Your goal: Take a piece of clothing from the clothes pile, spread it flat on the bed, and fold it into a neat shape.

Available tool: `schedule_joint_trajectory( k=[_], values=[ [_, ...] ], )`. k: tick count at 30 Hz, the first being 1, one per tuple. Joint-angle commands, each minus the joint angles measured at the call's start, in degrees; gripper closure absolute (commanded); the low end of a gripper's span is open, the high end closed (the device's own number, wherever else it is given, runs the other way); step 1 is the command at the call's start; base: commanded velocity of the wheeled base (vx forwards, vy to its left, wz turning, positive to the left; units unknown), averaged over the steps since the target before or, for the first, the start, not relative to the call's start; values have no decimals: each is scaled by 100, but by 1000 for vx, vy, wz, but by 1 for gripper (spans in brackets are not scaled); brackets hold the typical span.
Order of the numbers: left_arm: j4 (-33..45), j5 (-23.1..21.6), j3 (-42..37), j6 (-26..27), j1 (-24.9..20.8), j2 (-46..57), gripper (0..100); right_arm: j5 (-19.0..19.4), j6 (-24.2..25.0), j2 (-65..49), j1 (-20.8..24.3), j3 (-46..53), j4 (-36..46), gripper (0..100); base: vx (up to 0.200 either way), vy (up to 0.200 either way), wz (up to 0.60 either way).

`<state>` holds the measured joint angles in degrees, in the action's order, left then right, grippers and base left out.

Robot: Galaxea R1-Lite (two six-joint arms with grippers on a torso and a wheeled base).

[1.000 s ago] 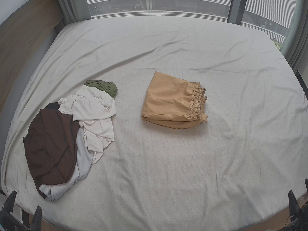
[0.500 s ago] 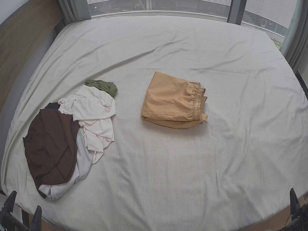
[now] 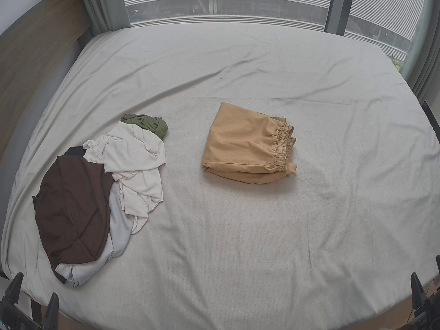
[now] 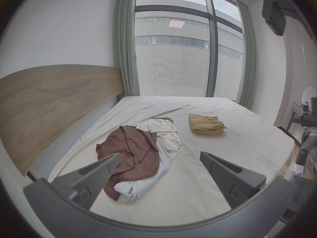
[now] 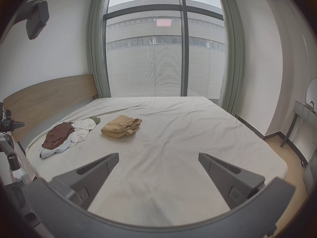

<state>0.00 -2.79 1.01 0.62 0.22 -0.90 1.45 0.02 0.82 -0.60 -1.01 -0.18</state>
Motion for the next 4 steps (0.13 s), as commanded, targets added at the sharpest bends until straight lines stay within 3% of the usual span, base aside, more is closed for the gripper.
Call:
schedule_joint_trajectory(
  k=[1, 4],
  values=[
    [0, -11, -92, 8, 4, 90, 0, 4, -2, 6, -2, 101, 1, 0, 0, 0, 0],
    [0, -11, -92, 8, 4, 90, 0, -31, -2, 6, -11, 101, 1, 0, 0, 0, 0]
  ],
)
